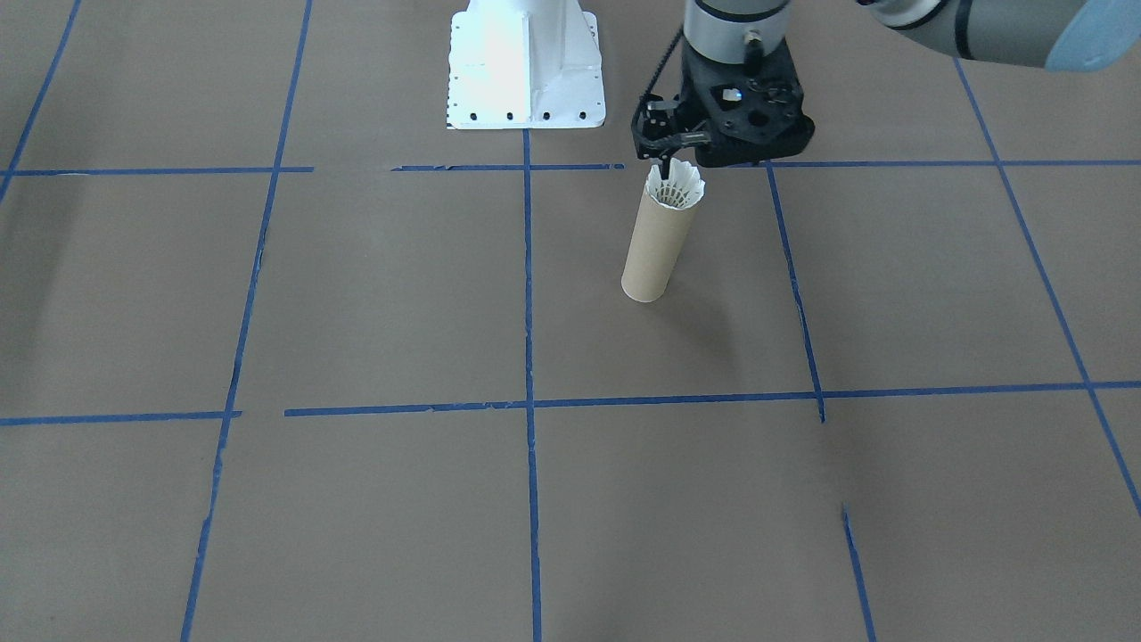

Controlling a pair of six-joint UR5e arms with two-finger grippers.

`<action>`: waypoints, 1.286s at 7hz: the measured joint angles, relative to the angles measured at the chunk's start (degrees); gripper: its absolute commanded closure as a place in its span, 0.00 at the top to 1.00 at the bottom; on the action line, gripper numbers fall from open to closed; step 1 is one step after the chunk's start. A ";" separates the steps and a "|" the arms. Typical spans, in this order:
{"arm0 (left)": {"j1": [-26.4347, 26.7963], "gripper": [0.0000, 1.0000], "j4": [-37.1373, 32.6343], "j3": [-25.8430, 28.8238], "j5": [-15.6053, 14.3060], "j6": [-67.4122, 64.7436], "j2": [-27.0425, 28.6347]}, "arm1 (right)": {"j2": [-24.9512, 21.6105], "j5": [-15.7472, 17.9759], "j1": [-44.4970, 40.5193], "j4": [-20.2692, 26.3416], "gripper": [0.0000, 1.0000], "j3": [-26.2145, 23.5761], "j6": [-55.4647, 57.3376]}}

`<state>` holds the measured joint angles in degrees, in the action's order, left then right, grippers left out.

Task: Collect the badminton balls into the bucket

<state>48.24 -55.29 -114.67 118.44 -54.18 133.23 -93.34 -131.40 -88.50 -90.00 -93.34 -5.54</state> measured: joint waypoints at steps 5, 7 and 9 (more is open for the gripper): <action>15.13 1.00 -27.61 6.15 2.03 20.93 -20.09 | 0.00 0.00 0.00 0.00 1.00 0.00 0.00; 25.36 1.00 -34.91 12.93 10.05 36.28 -28.09 | 0.00 0.00 0.00 0.00 1.00 0.00 0.00; 35.67 1.00 -35.83 18.50 16.59 50.25 -35.49 | 0.00 0.00 0.00 0.00 1.00 0.00 0.00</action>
<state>83.91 -91.12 -96.16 135.02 -3.93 97.74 -93.34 -131.39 -88.50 -90.00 -93.34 -5.54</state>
